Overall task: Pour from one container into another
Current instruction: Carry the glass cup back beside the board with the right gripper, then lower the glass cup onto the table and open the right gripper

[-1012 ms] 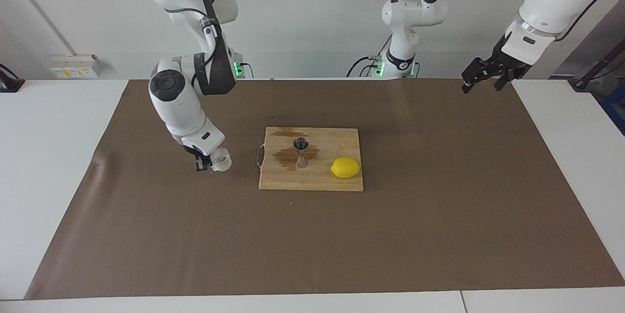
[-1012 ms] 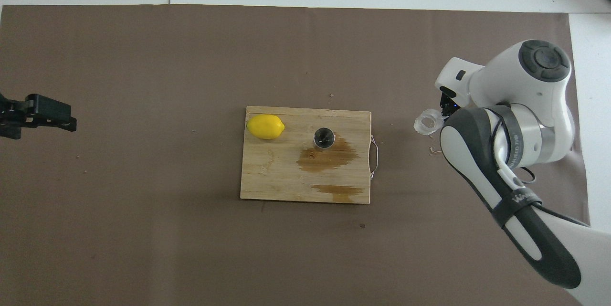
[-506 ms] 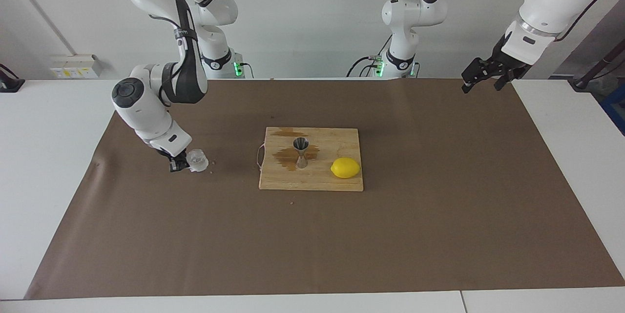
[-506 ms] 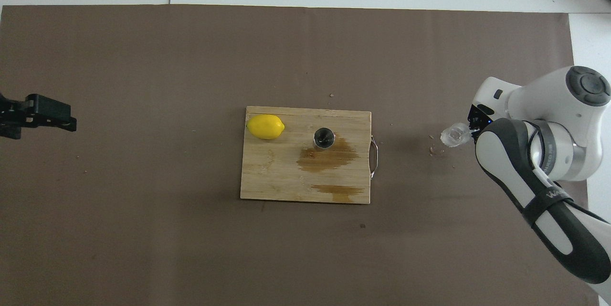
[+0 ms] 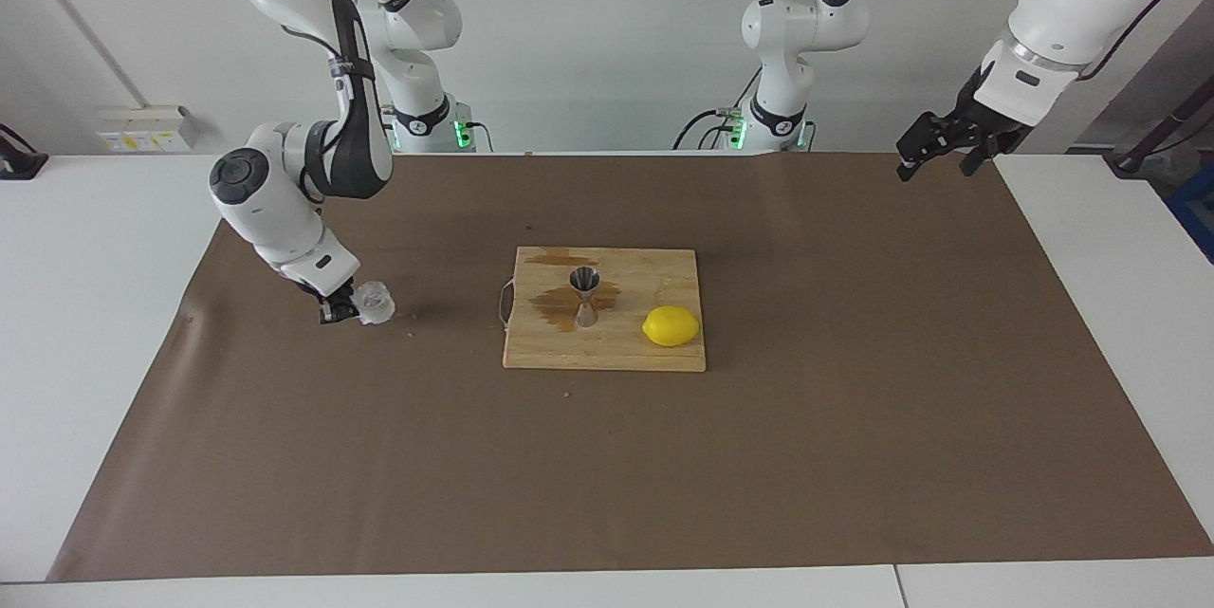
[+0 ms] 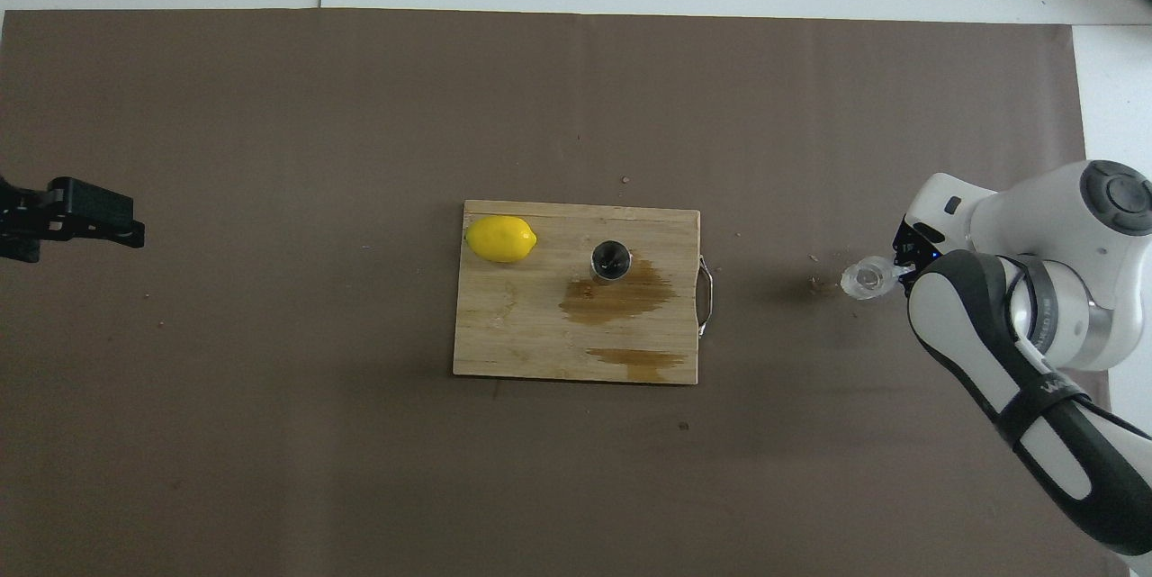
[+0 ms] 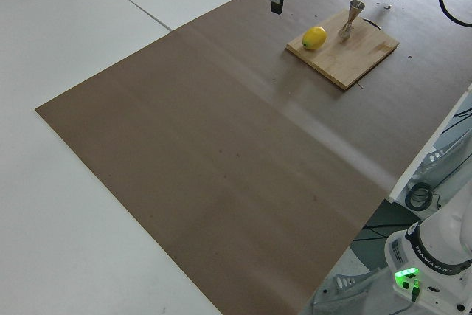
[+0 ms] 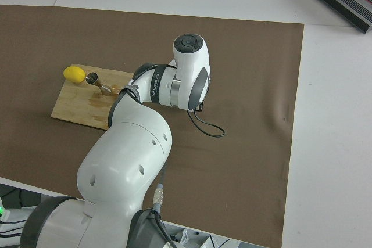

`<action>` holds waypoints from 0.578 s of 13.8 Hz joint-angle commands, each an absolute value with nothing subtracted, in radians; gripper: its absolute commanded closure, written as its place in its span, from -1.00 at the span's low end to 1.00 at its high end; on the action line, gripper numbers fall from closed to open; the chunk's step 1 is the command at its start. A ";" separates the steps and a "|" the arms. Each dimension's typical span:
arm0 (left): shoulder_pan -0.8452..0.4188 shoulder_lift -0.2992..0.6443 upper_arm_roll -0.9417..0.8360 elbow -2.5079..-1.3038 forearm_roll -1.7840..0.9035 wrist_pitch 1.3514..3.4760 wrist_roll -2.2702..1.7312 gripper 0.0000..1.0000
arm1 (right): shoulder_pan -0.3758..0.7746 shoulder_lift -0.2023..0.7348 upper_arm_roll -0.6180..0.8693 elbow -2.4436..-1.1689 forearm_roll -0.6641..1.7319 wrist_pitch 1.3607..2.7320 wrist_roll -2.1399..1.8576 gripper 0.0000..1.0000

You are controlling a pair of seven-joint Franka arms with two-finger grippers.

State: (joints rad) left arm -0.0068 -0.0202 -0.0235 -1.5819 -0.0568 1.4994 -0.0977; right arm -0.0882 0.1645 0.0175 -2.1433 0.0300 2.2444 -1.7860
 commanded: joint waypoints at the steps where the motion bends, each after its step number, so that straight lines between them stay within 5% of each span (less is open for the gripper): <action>1: 0.002 -0.028 -0.026 -1.589 -0.069 1.491 -0.095 -1.00 | -0.117 0.127 0.031 -2.183 0.063 2.263 -1.819 -0.22; 2: 0.002 -0.029 -0.026 -1.589 -0.069 1.491 -0.095 -1.00 | -0.117 0.126 0.031 -2.183 0.063 2.261 -1.818 -0.75; 3: 0.002 -0.028 -0.026 -1.589 -0.069 1.491 -0.095 -1.00 | -0.117 0.126 0.031 -2.181 0.061 2.261 -1.816 -1.00; 8: 0.002 -0.029 -0.026 -1.589 -0.069 1.491 -0.095 -1.00 | -0.115 0.095 0.031 -2.099 0.061 2.144 -1.752 -1.00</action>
State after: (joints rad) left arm -0.0068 -0.0202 -0.0235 -1.5819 -0.0568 1.4994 -0.0977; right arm -0.0982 0.1244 0.0175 -2.1396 0.0321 2.2234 -1.7734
